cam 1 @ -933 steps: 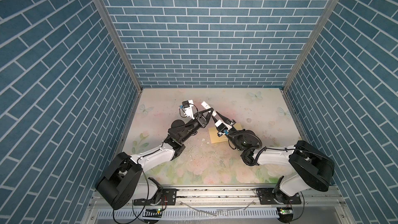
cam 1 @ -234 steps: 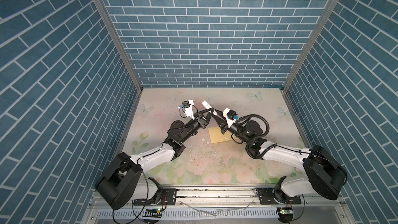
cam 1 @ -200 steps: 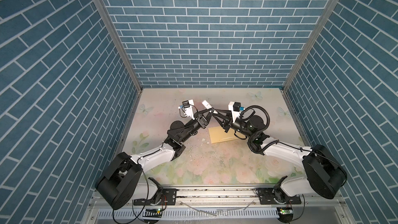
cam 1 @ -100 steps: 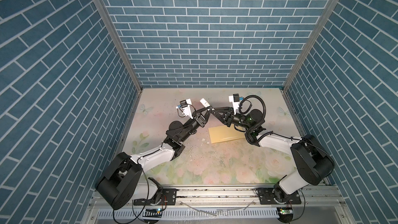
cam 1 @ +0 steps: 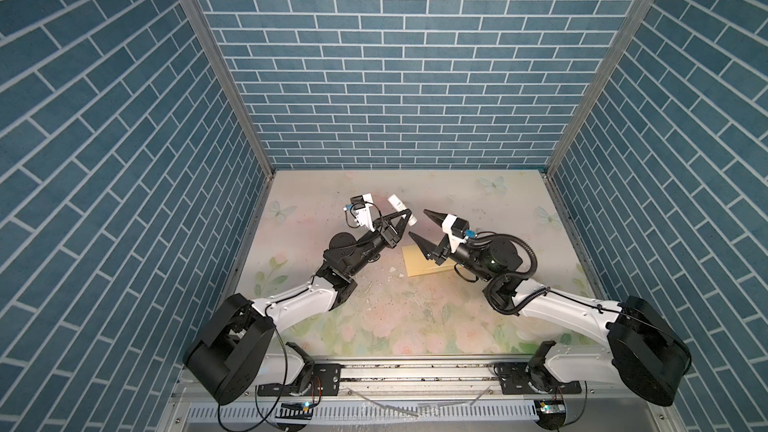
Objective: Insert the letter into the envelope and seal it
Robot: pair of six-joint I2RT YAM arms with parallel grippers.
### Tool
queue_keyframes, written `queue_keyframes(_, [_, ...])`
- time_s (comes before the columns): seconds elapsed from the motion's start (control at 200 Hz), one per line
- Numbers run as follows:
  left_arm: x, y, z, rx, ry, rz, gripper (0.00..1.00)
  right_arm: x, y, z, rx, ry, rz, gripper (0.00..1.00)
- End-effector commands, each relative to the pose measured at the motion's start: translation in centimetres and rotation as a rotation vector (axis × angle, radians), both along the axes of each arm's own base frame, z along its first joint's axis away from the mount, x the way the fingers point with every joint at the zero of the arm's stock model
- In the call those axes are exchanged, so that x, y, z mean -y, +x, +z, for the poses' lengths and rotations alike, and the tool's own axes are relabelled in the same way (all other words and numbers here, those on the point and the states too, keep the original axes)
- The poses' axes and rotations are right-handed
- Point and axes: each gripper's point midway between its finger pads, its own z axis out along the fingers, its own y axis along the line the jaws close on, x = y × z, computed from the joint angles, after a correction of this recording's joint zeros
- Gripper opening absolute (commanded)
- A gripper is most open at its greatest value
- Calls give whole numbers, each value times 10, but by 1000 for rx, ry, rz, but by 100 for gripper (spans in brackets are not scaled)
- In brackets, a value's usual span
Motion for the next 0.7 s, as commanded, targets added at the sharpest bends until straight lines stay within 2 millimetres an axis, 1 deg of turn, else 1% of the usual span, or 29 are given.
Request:
queue_keyframes(0.0, [-1,-3,4,17,-6,-4,0,8,16,-9,219,-127,-216,66])
queue_keyframes(0.1, [-1,-4,4,15,-6,-4,0,3,19,-11,260,-133,-268,59])
queue_keyframes(0.23, [0,-4,4,16,-5,-6,0,3,23,-3,288,-85,-332,47])
queue_keyframes(0.5, [0,-3,3,13,-5,-6,0,-7,24,0,290,-76,-339,43])
queue_keyframes(0.545, [0,-3,2,12,-4,-6,0,-8,24,1,289,-71,-338,40])
queue_keyframes(0.6, [0,-3,3,14,-7,-7,0,-9,25,0,286,-73,-338,34])
queue_keyframes(0.695, [0,-3,3,12,-7,-8,0,-11,26,-1,282,-73,-340,31])
